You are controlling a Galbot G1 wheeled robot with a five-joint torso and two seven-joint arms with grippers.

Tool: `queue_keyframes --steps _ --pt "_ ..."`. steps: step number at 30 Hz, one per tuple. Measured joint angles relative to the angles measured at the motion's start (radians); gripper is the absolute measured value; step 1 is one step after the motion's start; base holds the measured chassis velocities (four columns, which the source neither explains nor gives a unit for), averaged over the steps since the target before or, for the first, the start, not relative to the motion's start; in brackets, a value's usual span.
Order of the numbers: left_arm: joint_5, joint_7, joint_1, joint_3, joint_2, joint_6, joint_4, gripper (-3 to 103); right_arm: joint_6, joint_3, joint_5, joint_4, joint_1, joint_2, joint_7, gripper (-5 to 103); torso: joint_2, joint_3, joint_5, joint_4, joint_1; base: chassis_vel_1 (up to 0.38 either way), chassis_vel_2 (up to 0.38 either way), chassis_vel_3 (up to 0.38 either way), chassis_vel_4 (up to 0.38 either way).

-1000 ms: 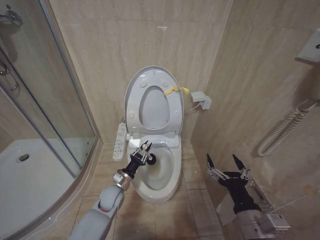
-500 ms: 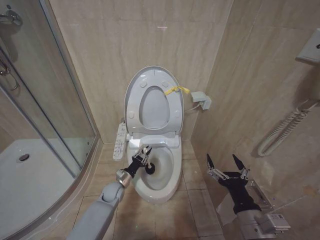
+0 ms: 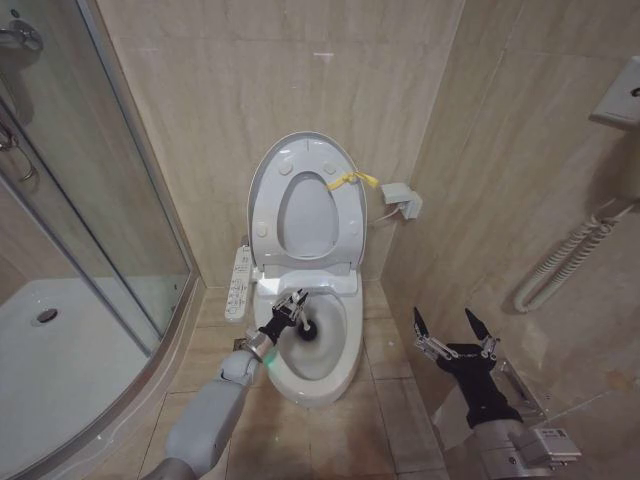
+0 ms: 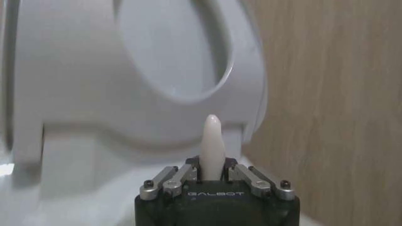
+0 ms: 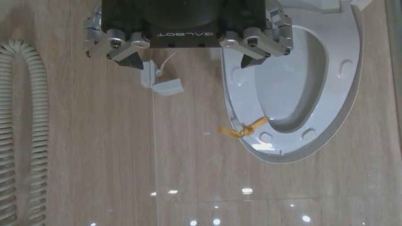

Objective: Open the toilet lid, clean the toilet bowl with a toilet brush, close the toilet lid, and flush.

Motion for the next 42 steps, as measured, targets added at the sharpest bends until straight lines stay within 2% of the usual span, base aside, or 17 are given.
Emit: queue_keyframes --steps 2,3,6,7,9,11,16,19,27,34,39,42 --pt "-0.006 -0.015 0.045 0.004 0.027 0.021 -0.133 22 0.000 0.000 0.000 0.000 0.000 0.000 0.000 100 0.000 0.000 0.0000 0.0001 0.000 0.000 0.000 0.000 0.000" --pt "-0.006 -0.015 0.045 0.004 0.027 0.021 -0.133 22 0.000 0.000 0.000 0.000 0.000 0.000 0.000 100 0.000 0.000 0.0000 0.0001 0.000 0.000 0.000 0.000 0.000" --pt "-0.016 -0.021 0.115 0.004 0.074 0.056 -0.323 22 0.000 0.000 0.000 0.000 0.000 0.000 0.000 100 0.000 0.000 0.0000 0.0000 0.000 0.000 0.000 0.000 0.000" --pt "-0.016 -0.021 0.115 0.004 0.074 0.056 -0.323 22 0.000 0.000 0.000 0.000 0.000 0.000 0.000 100 0.000 0.000 0.0000 0.0000 0.000 0.000 0.000 0.000 0.000" --pt "-0.026 -0.025 0.147 0.004 0.093 0.076 -0.397 22 0.000 0.000 0.000 0.000 0.000 0.000 0.000 100 0.000 0.000 0.0001 -0.0002 0.000 0.000 0.000 0.000 0.000" --pt "-0.023 -0.026 0.161 -0.001 0.097 0.085 -0.412 22 0.000 0.000 0.000 0.000 0.000 0.000 0.000 100 0.000 0.000 0.0000 -0.0002 0.000 0.000 0.000 0.000 0.000" --pt "0.045 -0.045 0.202 -0.038 0.101 0.084 -0.414 22 0.000 0.000 0.000 0.000 0.000 0.000 0.000 100 0.000 0.000 -0.0001 0.0000 0.000 0.000 0.000 0.000 0.000" --pt "0.124 -0.046 0.234 -0.075 0.096 0.077 -0.469 22 0.000 0.000 0.000 0.000 0.000 0.000 0.000 100 0.000 0.000 -0.0001 -0.0002 0.000 0.000 0.000 0.000 0.000" --pt "0.065 -0.071 0.303 -0.112 0.133 0.084 -0.565 22 0.000 0.000 0.000 0.000 0.000 0.000 0.000 100 0.000 0.000 -0.0002 -0.0001 0.000 0.000 0.000 0.000 0.000" --pt "0.051 -0.088 0.364 -0.158 0.153 0.094 -0.635 22 0.000 0.000 0.000 0.000 0.000 0.000 0.000 100 0.000 0.000 -0.0003 0.0000 0.000 0.000 0.000 0.000 0.000" --pt "0.011 -0.087 0.430 -0.206 0.186 0.095 -0.727 22 0.000 0.000 0.000 0.000 0.000 0.000 0.000 100 0.000 0.000 -0.0003 -0.0002 0.000 0.000 0.000 0.000 0.000" --pt "-0.052 -0.081 0.485 -0.232 0.214 0.120 -0.796 22 0.000 0.000 0.000 0.000 0.000 0.000 0.000 100 0.000 0.000 -0.0001 0.0001 0.000 0.000 0.000 0.000 0.000"
